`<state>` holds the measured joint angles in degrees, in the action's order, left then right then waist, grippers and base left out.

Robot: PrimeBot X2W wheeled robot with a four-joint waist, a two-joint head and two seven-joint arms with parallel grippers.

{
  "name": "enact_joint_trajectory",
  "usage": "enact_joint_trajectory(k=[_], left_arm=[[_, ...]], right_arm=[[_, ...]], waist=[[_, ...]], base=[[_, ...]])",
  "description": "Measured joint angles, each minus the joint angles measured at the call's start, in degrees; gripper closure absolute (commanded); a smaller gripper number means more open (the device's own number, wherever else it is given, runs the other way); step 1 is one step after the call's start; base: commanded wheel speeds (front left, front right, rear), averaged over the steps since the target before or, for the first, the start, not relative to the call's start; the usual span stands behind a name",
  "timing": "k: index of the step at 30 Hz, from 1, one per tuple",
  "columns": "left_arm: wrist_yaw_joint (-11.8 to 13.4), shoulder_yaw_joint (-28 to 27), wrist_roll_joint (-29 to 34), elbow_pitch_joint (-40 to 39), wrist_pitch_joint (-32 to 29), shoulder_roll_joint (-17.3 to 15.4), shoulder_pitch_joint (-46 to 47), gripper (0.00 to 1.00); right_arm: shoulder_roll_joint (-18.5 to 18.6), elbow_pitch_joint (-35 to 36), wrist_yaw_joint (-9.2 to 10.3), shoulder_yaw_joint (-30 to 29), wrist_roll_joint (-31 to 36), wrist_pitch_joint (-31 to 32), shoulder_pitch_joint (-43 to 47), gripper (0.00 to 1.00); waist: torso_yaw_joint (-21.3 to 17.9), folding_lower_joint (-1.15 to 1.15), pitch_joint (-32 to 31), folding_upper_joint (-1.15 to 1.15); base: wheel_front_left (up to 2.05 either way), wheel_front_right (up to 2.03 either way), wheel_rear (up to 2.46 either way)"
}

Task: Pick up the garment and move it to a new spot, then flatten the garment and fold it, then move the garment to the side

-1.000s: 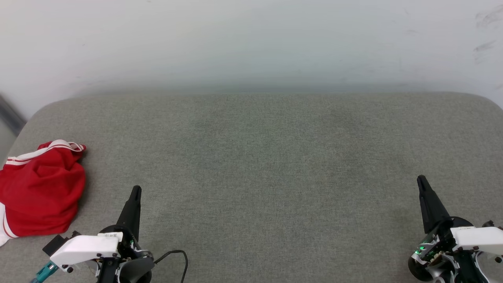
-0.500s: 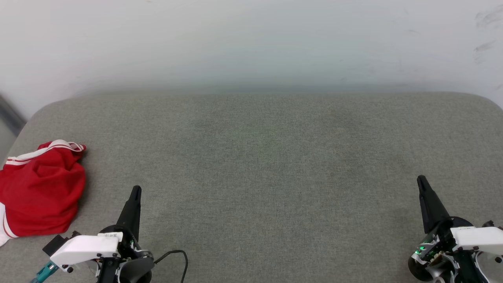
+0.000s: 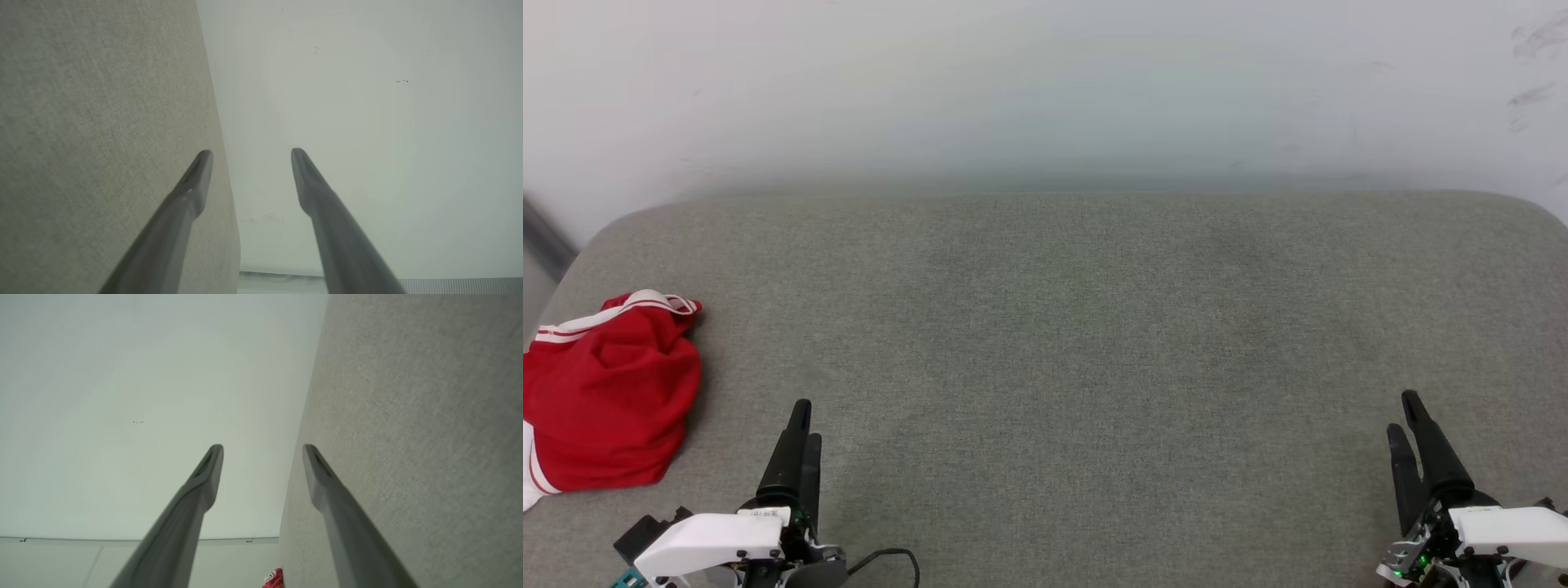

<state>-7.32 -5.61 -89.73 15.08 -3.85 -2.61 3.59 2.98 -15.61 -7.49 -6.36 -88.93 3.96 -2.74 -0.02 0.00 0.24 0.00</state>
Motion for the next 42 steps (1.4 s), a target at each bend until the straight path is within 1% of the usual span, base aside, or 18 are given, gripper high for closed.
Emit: enact_joint_trajectory(k=[4,10,20,21,22,26,35,42], left_arm=[[0.0,-0.3,4.1,-0.9,1.0,0.0,0.0,0.00],[1.4,-0.1,10.7,-3.3,2.6,0.0,0.0,0.00],[4.8,2.3,24.6,-6.5,4.8,0.0,-0.2,0.00],[5.4,3.0,27.2,-6.9,5.2,0.0,-0.4,0.00],[5.4,3.0,27.2,-6.9,5.2,0.0,-0.4,0.00],[6.4,4.0,31.8,-7.4,6.1,0.0,-0.9,0.00],[8.3,6.2,42.3,-7.6,7.8,-0.1,-1.1,0.00],[9.1,7.6,48.1,-8.0,9.1,-0.4,-1.7,0.00]], right_arm=[[0.0,0.9,0.00,-0.4,3.5,-1.0,0.6,0.00],[0.0,4.1,0.00,-0.5,11.7,-2.5,0.7,0.00],[0.0,8.3,0.00,0.3,25.1,-4.8,1.9,0.00],[0.0,8.9,0.00,0.5,27.5,-5.2,2.0,0.00],[0.0,8.9,0.00,0.5,27.5,-5.2,2.0,0.00],[0.0,9.9,0.00,1.1,31.8,-6.1,2.7,0.00],[0.0,11.6,0.00,2.7,43.3,-7.9,3.9,0.00],[0.0,12.4,0.00,3.4,50.0,-9.1,4.5,0.00]], waist=[[0.0,0.00,0.0,0.00],[0.0,0.00,0.1,0.00],[0.1,0.00,0.2,0.00],[0.1,0.00,0.2,0.00],[0.1,0.00,0.2,0.00],[0.1,0.00,0.2,0.00],[0.2,0.00,0.2,0.00],[0.2,0.00,0.2,0.00]], base=[[0.00,0.00,0.00],[0.00,0.00,0.00],[0.00,0.00,0.00],[0.00,0.00,0.00],[0.00,0.00,0.00],[0.00,0.00,0.00],[0.00,0.00,0.00],[0.00,0.00,0.00]])
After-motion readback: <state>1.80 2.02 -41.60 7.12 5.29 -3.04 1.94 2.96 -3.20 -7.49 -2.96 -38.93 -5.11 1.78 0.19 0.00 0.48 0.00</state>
